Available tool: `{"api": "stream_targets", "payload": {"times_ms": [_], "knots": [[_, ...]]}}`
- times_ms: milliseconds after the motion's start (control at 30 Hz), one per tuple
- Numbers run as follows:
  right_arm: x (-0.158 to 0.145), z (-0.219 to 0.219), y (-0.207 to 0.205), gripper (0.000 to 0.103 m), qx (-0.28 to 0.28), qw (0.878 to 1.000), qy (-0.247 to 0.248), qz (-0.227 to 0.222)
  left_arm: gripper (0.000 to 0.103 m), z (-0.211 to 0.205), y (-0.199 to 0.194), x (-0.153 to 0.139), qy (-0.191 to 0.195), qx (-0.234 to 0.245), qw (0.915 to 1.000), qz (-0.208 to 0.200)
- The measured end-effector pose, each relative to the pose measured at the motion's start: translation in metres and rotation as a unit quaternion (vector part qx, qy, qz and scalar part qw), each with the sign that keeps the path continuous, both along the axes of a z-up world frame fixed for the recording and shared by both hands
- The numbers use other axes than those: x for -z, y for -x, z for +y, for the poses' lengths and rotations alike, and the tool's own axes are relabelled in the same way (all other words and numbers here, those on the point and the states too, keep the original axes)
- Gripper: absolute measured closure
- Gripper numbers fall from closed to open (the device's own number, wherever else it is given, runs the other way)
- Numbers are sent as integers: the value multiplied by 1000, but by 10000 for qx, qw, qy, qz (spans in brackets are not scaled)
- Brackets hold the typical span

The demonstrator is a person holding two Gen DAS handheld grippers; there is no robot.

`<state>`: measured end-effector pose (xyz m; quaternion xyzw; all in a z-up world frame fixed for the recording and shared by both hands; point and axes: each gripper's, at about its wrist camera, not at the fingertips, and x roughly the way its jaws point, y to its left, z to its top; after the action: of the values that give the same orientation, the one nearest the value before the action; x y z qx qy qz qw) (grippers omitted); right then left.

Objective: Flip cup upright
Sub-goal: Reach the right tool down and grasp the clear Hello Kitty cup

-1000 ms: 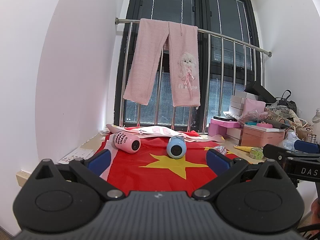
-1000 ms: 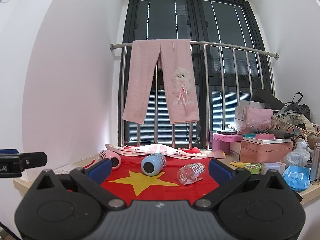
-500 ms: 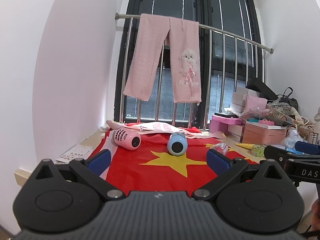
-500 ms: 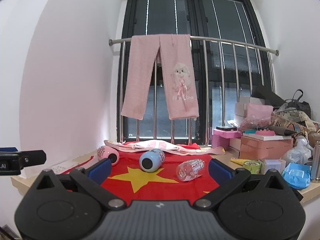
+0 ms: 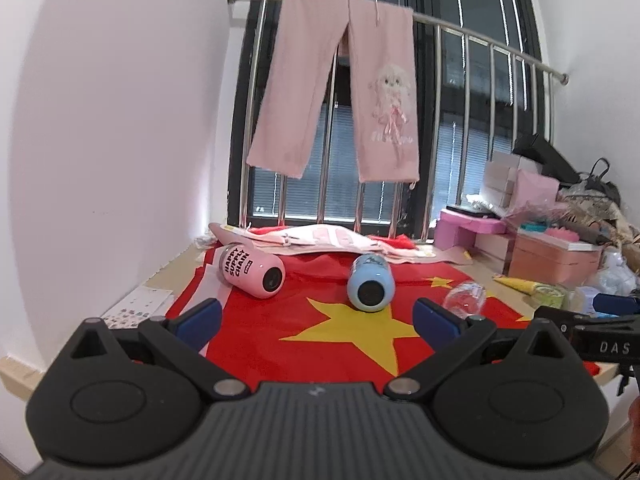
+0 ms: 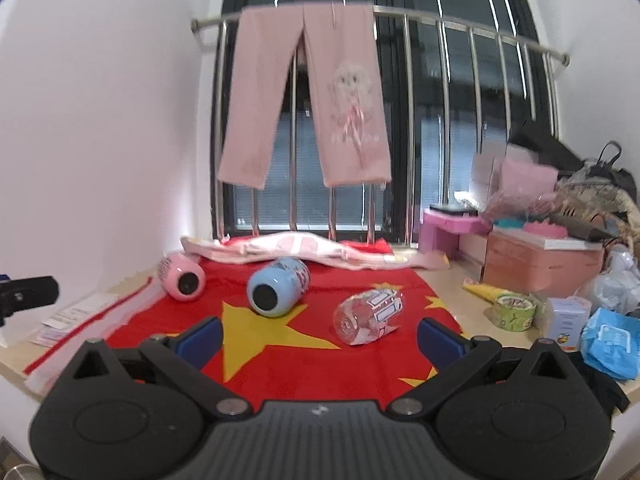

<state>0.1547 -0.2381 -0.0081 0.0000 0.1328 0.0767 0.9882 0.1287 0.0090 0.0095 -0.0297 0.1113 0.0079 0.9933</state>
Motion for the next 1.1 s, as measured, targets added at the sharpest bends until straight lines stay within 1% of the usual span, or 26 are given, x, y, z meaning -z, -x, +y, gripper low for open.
{"api": "stream_targets", "payload": {"times_ms": [100,200,300,433,533,667,733,800,900,933,967,1000,1067,1100], "knots": [[-2,-1,-46,0,29,9991,36,414,0,2,-28,-1,-64,33,9999,107],[-3,0,-91,0,66,9964,183,823,0,3,-57,-2,-121,-3,9996,243],[-4,3,-137,0,151,9916,394,1222,0,6,-86,-3,-87,23,9991,410],[-6,0,-198,0,237,9810,330,1896,0,10,-120,-3,-98,110,9981,600],[-6,-8,-242,0,377,9693,137,2427,0,10,-144,-2,-185,182,9966,782],[0,-17,-288,0,608,9460,-184,3179,0,11,-174,2,-266,242,9934,1085],[4,-20,-306,0,735,9360,-245,3435,0,13,-188,6,-251,221,9914,1261],[9,-25,-322,0,907,9240,-415,3690,0,15,-199,10,-215,228,9900,1374],[15,-28,-338,0,1062,9107,-648,3940,0,15,-212,14,-218,244,9894,1418],[17,-28,-344,1,1133,9079,-685,3978,0,15,-215,15,-222,247,9892,1429],[19,-28,-349,2,1212,9051,-716,4012,0,14,-217,17,-217,247,9890,1444],[22,-29,-355,7,1293,9012,-774,4063,0,14,-220,19,-208,246,9886,1468],[31,-33,-366,23,1456,8882,-982,4245,0,14,-223,22,-179,222,9879,1525],[36,-35,-370,30,1510,8823,-1066,4330,0,14,-224,23,-157,208,9875,1553]]}}
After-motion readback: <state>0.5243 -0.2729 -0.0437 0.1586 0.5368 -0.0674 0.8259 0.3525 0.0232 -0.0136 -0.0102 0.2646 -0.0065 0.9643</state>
